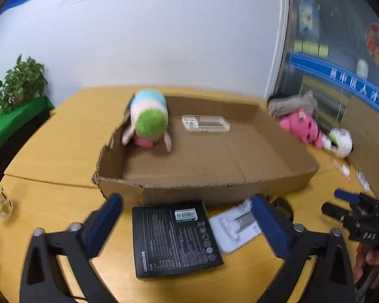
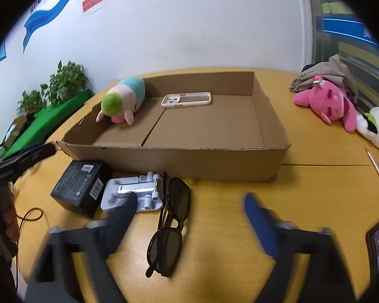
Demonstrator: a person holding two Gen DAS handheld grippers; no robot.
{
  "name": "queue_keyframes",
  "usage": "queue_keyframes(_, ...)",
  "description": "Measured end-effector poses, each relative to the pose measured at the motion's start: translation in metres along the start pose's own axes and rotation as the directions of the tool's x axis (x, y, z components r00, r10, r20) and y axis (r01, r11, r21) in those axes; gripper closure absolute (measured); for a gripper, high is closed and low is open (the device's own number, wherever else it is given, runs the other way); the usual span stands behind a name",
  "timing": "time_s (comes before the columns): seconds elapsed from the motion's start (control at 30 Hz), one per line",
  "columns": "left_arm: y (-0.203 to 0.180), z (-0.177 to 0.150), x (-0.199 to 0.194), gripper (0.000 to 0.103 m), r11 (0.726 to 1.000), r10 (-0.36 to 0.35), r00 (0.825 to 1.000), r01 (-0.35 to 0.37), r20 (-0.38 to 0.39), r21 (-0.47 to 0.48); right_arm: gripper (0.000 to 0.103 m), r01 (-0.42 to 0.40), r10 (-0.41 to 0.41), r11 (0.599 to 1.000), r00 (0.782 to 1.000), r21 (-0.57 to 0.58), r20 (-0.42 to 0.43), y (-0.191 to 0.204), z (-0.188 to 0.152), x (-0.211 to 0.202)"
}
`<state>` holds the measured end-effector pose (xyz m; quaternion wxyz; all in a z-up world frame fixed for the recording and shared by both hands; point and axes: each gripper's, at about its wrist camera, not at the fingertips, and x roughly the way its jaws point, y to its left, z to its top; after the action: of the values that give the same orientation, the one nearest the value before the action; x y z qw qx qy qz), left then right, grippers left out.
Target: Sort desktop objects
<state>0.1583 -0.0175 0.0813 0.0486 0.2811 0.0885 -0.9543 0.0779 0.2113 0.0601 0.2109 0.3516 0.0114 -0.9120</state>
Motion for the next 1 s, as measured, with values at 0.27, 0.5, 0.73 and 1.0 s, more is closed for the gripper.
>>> queue_keyframes(0.27, -0.011, -0.014, -0.003, 0.0, 0.999, -0.041, 0.999, 0.041, -0.032, 0.013, 0.015, -0.014, 0.012, 0.999, 0.997, -0.03, -0.07, 0.014, -0.016, 0.006)
queue_keyframes(0.5, -0.02, -0.032, 0.003, 0.0, 0.998, -0.067, 0.992, 0.066, -0.104, -0.012, 0.017, -0.001, -0.023, 0.993, 0.98, -0.122, -0.195, 0.043, -0.041, 0.035)
queue_keyframes(0.73, -0.038, -0.043, 0.007, 0.0, 0.991, -0.131, 0.982, 0.13, -0.133, -0.021, 0.072, 0.059, -0.093, 0.989, 0.962, -0.136, -0.257, 0.033, -0.059, 0.052)
queue_keyframes(1.0, -0.084, -0.053, 0.046, 0.0, 0.95, -0.313, 0.905, 0.306, -0.287, -0.068, 0.076, 0.049, -0.086, 0.988, 0.963, -0.145, -0.255, 0.03, -0.073, 0.036)
